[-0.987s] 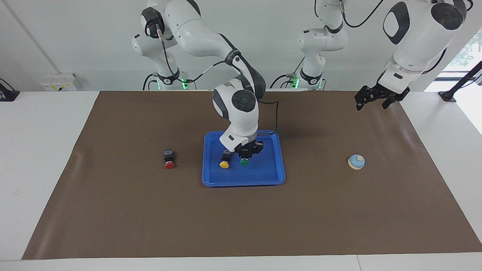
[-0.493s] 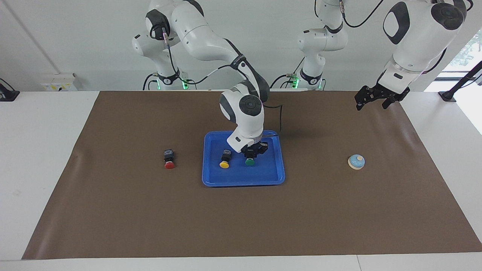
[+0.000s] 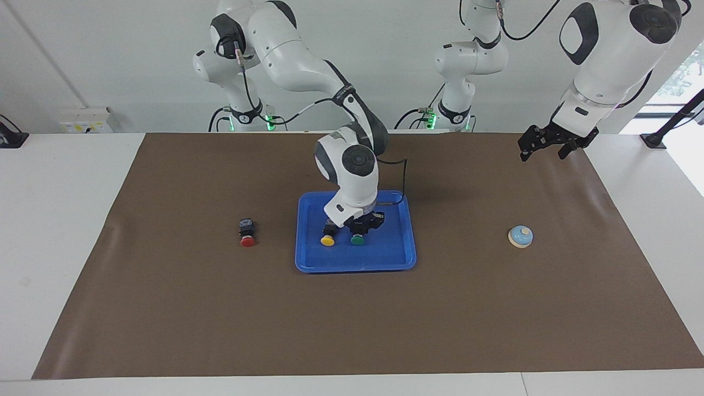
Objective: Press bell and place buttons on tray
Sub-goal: 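Place the green button in the tray beside the yellow one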
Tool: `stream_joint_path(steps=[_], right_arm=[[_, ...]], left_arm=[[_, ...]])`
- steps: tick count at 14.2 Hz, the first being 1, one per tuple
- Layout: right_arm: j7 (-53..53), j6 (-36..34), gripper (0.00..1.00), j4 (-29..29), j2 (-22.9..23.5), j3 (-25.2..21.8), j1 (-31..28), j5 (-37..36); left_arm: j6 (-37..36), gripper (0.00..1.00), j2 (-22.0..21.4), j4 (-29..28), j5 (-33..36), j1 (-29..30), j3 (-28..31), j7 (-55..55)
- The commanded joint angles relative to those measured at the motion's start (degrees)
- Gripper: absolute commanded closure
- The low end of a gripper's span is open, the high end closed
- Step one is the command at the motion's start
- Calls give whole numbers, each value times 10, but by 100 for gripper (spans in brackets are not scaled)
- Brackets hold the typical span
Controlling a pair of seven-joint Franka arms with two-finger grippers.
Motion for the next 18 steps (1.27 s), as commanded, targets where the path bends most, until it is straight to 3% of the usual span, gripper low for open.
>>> stream_joint_path(steps=[1,2,7,10,14,18], right_arm=[[8,9,29,-20,-15,4,-6,8],[15,8,0,-19,-16,3,-6,7],[-3,-45,0,-12,-61,-5,-30,-10],[-20,-81,0,-32,-113,-27,-60,-64],[-205,-98,0,-92,-177,-26,-142,-64],[-342,-122,0,-150,-210,-27,-207,-64]], left_arm=[[-5,0,-2,2,-3,6,-3,-1],[-5,0,-2,1,-3,6,-3,-1],[-5,0,-2,2,-3,6,-3,-1],[-5,0,-2,2,-3,6,-3,-1],[-5,0,-2,1,-3,6,-3,-1],[-5,0,-2,2,-3,6,-3,-1]])
